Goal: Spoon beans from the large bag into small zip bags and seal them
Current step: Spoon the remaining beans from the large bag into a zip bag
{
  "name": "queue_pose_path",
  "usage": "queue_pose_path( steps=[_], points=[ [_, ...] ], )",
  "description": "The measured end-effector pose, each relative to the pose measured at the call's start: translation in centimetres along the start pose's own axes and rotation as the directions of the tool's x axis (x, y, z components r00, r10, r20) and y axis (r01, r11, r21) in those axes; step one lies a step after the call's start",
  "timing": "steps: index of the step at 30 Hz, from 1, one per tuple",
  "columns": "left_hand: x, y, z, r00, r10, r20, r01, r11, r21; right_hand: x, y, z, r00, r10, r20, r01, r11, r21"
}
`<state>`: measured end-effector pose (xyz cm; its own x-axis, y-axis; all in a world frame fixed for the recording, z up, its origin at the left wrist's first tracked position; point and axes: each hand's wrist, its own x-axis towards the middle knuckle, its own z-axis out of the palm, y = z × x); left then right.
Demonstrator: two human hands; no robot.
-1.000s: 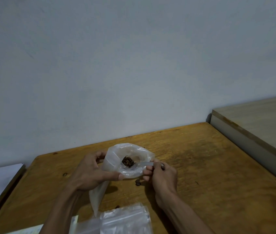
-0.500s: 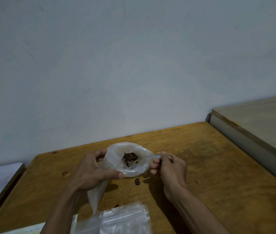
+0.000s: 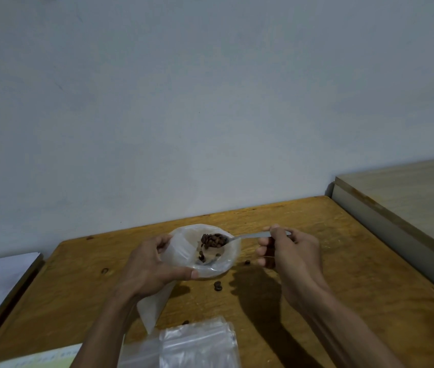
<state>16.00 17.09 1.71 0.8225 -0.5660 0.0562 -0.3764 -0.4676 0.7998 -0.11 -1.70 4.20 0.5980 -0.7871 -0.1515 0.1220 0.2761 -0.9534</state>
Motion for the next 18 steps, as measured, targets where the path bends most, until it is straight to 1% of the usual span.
queue_pose_path(
  steps=[3,5,6,7,8,9,10,11,14,15,16,18],
  points=[
    [0.0,0.2,0.1,1.000,-0.017,-0.002,0.017,1.000,0.025,0.0,-1.1,0.8,0.998,-0.063,0.014,0.063,0.998,-0.022],
    [0.1,0.1,0.1,0.999,-0.021,0.029,0.021,1.000,0.010,-0.2,-1.2,1.9,0.992,-0.111,0.052,0.115,0.989,-0.089],
    [0.1,0.2,0.2,0.999,-0.017,0.041,0.017,1.000,0.011,-0.5,-1.0,2.6,0.985,-0.153,0.085,0.164,0.975,-0.149],
    [0.1,0.3,0.2,0.999,-0.015,0.044,0.014,1.000,0.021,-0.7,-0.7,3.2,0.965,-0.221,0.137,0.249,0.939,-0.235],
    [0.0,0.4,0.2,0.999,-0.012,0.045,0.010,0.999,0.031,-0.9,-0.3,3.6,0.928,-0.309,0.207,0.363,0.872,-0.328],
    [-0.1,0.5,0.2,0.999,-0.014,0.045,0.012,0.999,0.037,-1.1,0.1,3.9,0.876,-0.396,0.275,0.479,0.781,-0.401],
    [-0.1,0.5,0.1,0.999,-0.020,0.044,0.018,0.999,0.037,-1.1,0.5,3.9,0.822,-0.475,0.314,0.569,0.694,-0.441],
    [-0.1,0.5,0.1,0.999,-0.030,0.036,0.029,0.999,0.026,-1.0,0.8,3.6,0.780,-0.540,0.317,0.625,0.637,-0.452],
    [-0.3,0.5,-0.2,0.998,-0.059,0.019,0.060,0.998,-0.022,0.1,1.6,1.9,0.674,-0.701,0.233,0.712,0.531,-0.459],
    [-0.3,0.5,-0.2,0.998,-0.063,0.017,0.063,0.998,-0.028,0.4,2.1,1.5,0.645,-0.724,0.243,0.727,0.485,-0.486],
    [-0.3,0.4,-0.2,0.998,-0.065,0.018,0.066,0.997,-0.033,0.7,2.8,1.3,0.631,-0.722,0.284,0.738,0.445,-0.507],
    [-0.4,0.6,-0.1,0.997,-0.073,0.030,0.074,0.996,-0.042,1.0,4.8,1.4,0.653,-0.642,0.401,0.731,0.398,-0.554]
  ],
)
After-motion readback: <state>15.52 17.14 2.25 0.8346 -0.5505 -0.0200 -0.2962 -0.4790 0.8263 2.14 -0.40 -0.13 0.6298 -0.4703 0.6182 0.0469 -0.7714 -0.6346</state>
